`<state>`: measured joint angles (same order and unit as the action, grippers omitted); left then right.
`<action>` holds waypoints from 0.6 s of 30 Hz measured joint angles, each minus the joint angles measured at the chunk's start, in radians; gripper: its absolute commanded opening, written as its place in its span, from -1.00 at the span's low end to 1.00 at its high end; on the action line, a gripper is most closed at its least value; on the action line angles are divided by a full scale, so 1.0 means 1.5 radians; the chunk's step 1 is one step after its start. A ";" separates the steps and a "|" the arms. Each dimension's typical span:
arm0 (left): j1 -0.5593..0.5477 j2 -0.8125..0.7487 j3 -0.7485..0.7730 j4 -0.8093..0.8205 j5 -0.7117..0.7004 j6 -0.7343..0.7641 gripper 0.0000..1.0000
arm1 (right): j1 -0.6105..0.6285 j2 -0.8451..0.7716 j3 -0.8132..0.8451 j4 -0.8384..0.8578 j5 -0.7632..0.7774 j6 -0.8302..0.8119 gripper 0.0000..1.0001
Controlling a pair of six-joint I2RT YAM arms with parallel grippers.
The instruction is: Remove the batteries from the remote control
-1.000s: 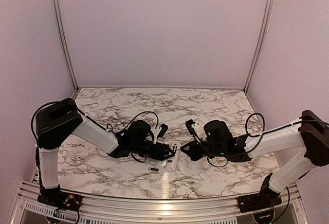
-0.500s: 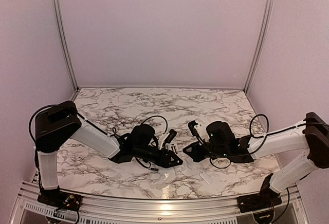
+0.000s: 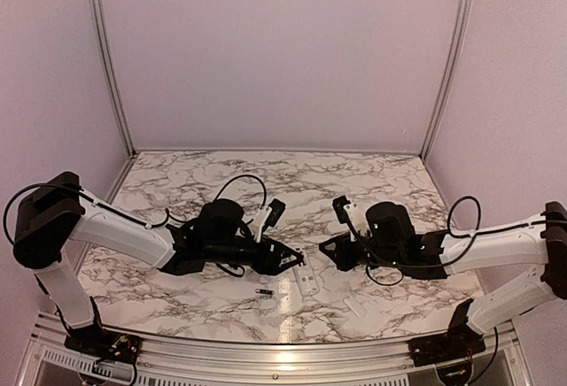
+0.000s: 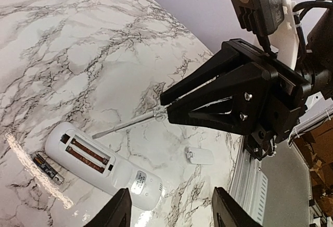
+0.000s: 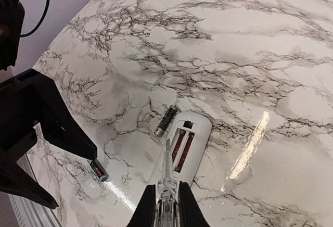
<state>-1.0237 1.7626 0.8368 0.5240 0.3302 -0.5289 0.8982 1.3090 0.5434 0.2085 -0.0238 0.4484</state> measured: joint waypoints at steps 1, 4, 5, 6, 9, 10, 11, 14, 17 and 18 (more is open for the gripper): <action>0.000 -0.013 -0.007 -0.003 -0.017 0.005 0.19 | 0.000 -0.007 0.000 -0.003 0.013 0.002 -1.00; 0.000 -0.058 -0.030 -0.018 -0.085 0.021 0.41 | 0.000 -0.031 0.000 -0.011 0.066 0.010 -1.00; 0.000 -0.069 -0.036 -0.023 -0.107 0.026 0.51 | 0.000 -0.039 0.000 -0.016 0.085 0.012 -1.00; 0.000 -0.080 -0.042 -0.028 -0.136 0.028 0.67 | 0.000 -0.050 0.000 -0.021 0.111 0.016 -1.00; 0.001 -0.101 -0.058 -0.041 -0.203 0.042 0.93 | -0.004 -0.076 0.000 -0.033 0.170 0.020 -1.00; 0.001 -0.109 -0.065 -0.046 -0.226 0.043 0.97 | -0.005 -0.082 0.000 -0.035 0.187 0.022 -1.00; 0.001 -0.116 -0.070 -0.052 -0.248 0.046 0.98 | -0.008 -0.088 0.000 -0.037 0.206 0.023 -1.00; 0.003 -0.134 -0.082 -0.064 -0.305 0.049 0.98 | -0.030 -0.096 0.000 -0.045 0.252 0.028 -1.00; 0.007 -0.159 -0.097 -0.071 -0.357 0.049 0.98 | -0.056 -0.096 -0.003 -0.048 0.280 0.033 -1.00; 0.008 -0.170 -0.105 -0.071 -0.374 0.049 0.98 | -0.064 -0.096 -0.007 -0.048 0.288 0.034 -1.00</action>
<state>-1.0115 1.5078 0.6788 0.4168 -0.2310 -0.4557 0.8021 1.1648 0.5335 0.1371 0.4076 0.4992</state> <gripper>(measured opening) 0.990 0.109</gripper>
